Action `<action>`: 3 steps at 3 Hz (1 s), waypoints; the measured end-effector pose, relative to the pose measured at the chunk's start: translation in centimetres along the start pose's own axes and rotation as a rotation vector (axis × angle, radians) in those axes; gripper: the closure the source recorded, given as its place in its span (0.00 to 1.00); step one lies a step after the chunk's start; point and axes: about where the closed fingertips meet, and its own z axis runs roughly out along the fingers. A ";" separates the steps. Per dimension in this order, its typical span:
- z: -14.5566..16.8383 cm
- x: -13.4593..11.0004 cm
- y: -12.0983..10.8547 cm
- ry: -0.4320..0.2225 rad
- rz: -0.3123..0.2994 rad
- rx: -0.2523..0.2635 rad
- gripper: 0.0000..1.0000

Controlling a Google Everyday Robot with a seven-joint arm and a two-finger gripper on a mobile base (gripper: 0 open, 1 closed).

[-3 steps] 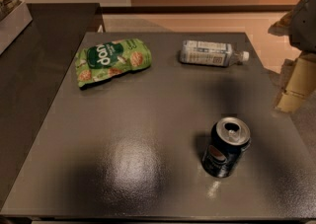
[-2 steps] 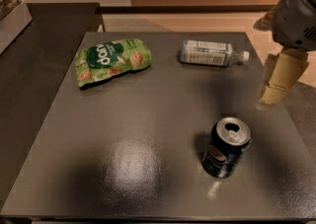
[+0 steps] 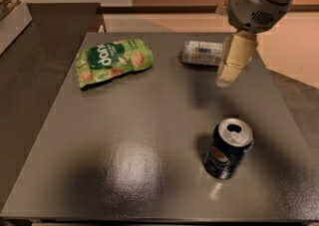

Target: Pick green rice chip bag

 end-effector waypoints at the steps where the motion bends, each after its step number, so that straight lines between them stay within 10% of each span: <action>1: 2.4 -3.4 -2.2 -0.032 -0.063 0.000 0.00; 3: 7.5 -9.7 -4.1 -0.051 -0.208 0.017 0.00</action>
Offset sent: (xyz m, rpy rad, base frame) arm 0.0813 0.1128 -0.0305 -0.0210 -0.0662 0.2190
